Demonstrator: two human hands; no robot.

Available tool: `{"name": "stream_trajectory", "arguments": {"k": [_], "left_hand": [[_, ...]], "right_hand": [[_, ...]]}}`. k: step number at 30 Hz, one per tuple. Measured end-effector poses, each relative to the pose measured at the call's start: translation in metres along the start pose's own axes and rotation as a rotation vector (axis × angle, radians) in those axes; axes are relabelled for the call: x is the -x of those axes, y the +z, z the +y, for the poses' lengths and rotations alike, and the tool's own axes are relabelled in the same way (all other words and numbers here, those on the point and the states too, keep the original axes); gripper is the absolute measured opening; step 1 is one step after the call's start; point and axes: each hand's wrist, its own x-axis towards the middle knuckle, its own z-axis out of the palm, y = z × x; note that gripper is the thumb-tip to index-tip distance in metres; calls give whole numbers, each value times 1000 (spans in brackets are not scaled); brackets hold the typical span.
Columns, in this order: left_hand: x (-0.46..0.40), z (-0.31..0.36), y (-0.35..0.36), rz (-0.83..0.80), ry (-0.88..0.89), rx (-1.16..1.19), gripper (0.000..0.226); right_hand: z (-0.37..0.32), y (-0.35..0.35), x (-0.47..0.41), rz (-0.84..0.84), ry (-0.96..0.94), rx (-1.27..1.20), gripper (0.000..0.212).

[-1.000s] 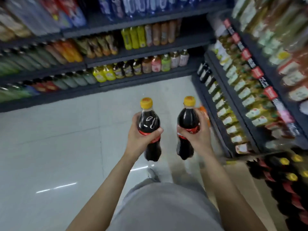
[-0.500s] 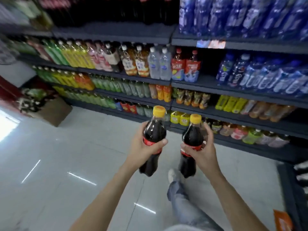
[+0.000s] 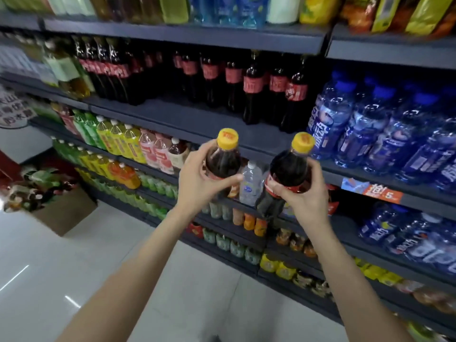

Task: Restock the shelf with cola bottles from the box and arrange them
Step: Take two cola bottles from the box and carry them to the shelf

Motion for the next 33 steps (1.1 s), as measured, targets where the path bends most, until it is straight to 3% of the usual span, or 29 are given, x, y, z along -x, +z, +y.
{"name": "stream_trajectory", "arguments": {"k": [7,16,21,26,30,33], "left_hand": [[-146,-68,23,172,-25,65,82],[-268,-117,56,145,-111,157,77],[-305,-126,82,109,-151,149,87],[-320,-139,102,114,-27,149,92],[-311,-164,109,44,22,143,91],[-307,-169,112,36,29,150,89]], "right_hand": [[-5,52,-103,160,-145,104,68],[18,108,-187,385,-116,146,73],[31,122,-221,481,-30,181,82],[36,127,-253,536,28,171,70],[45,132,-262,582,31,262,82],[62,141,-256,488,2,440,94]]}}
